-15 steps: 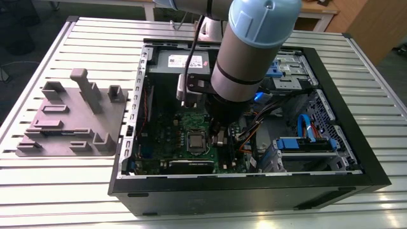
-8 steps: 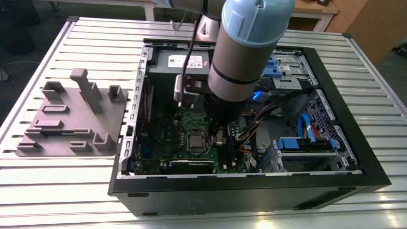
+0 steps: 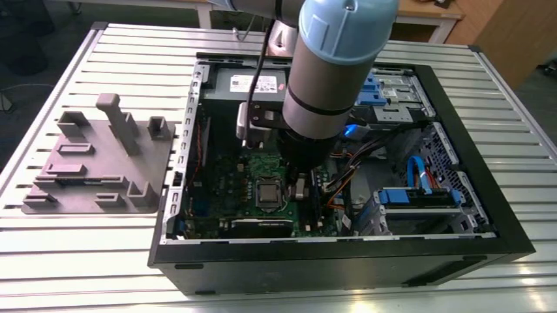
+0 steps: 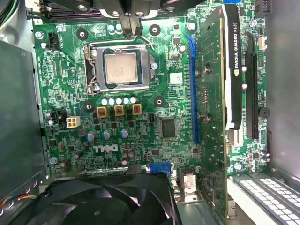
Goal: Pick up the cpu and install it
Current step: 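Install the first cpu locking lever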
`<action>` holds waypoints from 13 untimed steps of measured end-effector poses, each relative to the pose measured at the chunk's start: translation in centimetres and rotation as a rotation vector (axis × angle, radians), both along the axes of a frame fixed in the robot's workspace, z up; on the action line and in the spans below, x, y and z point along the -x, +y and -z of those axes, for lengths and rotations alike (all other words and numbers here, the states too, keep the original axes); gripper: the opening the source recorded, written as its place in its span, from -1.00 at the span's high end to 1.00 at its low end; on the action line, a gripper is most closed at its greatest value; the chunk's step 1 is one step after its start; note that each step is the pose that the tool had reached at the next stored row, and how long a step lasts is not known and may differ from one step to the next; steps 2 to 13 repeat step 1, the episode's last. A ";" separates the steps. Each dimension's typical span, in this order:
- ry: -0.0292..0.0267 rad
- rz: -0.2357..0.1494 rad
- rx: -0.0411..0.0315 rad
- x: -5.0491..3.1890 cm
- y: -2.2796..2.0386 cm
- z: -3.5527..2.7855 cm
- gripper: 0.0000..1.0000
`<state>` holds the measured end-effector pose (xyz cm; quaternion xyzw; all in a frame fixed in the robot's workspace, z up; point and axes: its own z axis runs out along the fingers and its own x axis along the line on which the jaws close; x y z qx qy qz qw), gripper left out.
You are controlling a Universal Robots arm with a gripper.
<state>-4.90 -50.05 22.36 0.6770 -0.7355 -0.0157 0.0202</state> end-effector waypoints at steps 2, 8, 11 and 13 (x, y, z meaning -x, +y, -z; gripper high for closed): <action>-0.0002 0.000 0.0000 0.00 0.00 0.00 0.80; -0.0002 0.000 0.0000 0.00 0.00 0.00 0.80; -0.0002 0.000 0.0000 0.00 0.00 0.00 0.80; -0.0002 0.000 0.0000 0.00 0.00 0.00 0.80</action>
